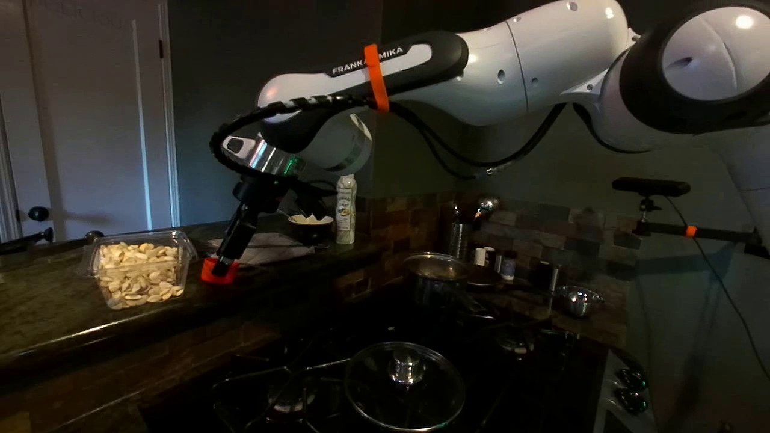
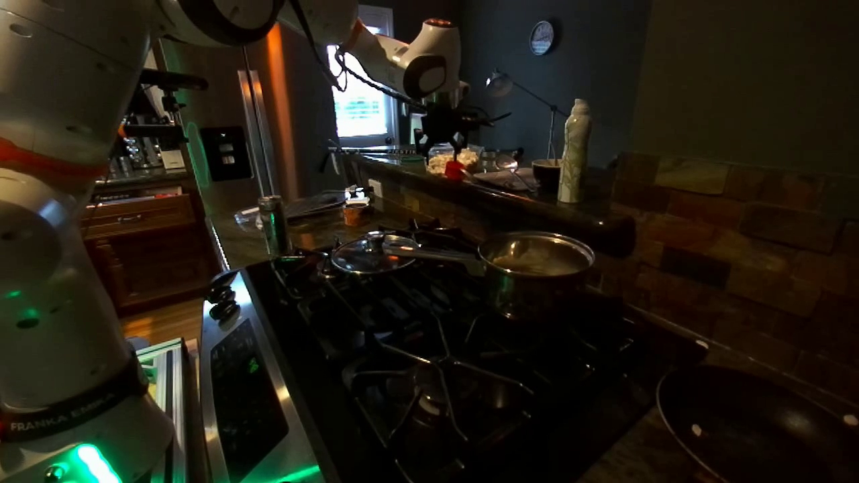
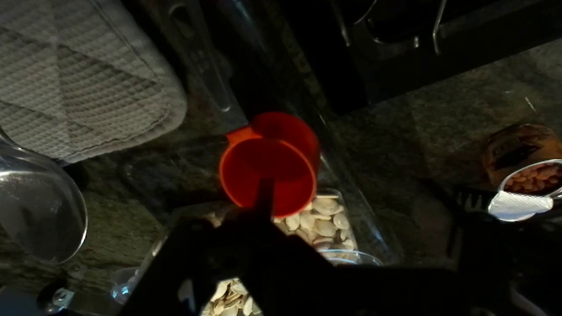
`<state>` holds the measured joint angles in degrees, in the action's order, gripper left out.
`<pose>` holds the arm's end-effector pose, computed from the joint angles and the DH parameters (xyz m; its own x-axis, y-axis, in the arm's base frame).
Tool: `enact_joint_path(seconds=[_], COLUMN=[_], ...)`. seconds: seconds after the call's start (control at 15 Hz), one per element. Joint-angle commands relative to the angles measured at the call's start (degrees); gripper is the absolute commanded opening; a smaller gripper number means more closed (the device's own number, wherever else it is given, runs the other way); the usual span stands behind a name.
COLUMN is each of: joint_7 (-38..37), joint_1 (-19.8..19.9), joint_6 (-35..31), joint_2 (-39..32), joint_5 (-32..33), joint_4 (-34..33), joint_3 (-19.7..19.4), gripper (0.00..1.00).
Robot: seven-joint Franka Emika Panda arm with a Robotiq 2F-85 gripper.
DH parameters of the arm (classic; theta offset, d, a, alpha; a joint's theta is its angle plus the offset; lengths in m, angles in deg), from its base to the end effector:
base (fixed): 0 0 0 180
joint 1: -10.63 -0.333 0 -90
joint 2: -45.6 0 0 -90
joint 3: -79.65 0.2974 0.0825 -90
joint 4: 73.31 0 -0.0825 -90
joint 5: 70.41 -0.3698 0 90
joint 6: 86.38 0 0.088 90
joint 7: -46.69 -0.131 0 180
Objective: Put the measuring cup in the silver pot on the right.
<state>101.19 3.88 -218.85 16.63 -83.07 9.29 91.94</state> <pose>0.6855 0.2168 0.4113 0.3722 0.8166 0.4412 0.8855 -0.4548 0.0948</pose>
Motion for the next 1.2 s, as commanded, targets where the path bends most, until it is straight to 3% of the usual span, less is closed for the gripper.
enact_joint_path(seconds=[0.0,0.13,0.47,0.73,0.8,1.13], joint_7=[0.36,0.16,0.0,-0.26,-0.32,-0.34], joint_1=[0.79,0.78,0.53,0.5,0.47,1.68], joint_6=[2.31,2.94,4.47,4.6,4.57,8.68], joint_2=[-2.83,-3.59,-4.92,-5.27,-5.25,-3.48], joint_5=[1.52,1.78,2.53,2.93,3.13,2.22], joint_4=[-3.56,-4.36,-5.84,-6.63,-6.76,-6.67], joint_3=[1.13,1.15,1.09,0.94,0.88,1.44], gripper=[0.81,0.78,0.34,0.05,0.0,0.01])
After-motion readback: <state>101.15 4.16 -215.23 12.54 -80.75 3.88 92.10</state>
